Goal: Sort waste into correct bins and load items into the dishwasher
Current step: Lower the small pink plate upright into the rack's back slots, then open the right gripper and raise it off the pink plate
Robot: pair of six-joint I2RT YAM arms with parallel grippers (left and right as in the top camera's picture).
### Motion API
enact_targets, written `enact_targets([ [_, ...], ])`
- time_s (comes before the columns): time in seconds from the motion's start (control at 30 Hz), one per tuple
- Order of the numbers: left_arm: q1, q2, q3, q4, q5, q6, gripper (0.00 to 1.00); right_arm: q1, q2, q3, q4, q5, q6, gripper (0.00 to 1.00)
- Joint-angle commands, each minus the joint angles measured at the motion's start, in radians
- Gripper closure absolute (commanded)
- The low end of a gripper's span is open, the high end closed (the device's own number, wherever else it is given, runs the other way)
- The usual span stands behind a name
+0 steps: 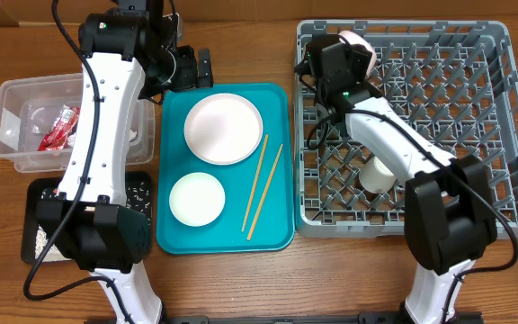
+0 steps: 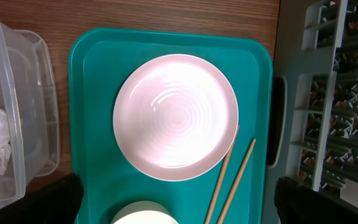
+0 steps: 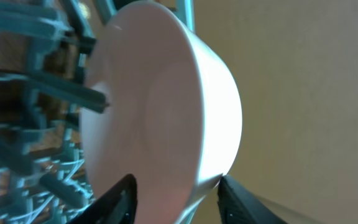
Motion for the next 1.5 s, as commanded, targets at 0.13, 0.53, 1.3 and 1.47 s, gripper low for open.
enact_targets([
  [0.13,-0.003,-0.015,0.019,0.001,-0.009,0.011,0.00,0.012,-0.138,-0.008,-0.142,-0.122,0.148,0.40],
  [0.53,-0.002,-0.015,0.019,0.001,-0.009,0.011,0.00,0.012,-0.217,-0.008,-0.225,-0.281,0.458,0.33],
  [1.3,-0.002,-0.015,0.019,0.001,-0.009,0.011,0.00,-0.158,-0.100,-0.007,0.058,-0.809,1.093,0.96],
  [1.47,-0.002,-0.015,0.019,0.001,-0.009,0.011,0.00,-0.158,-0.042,-0.007,0.073,-0.809,1.093,0.96],
])
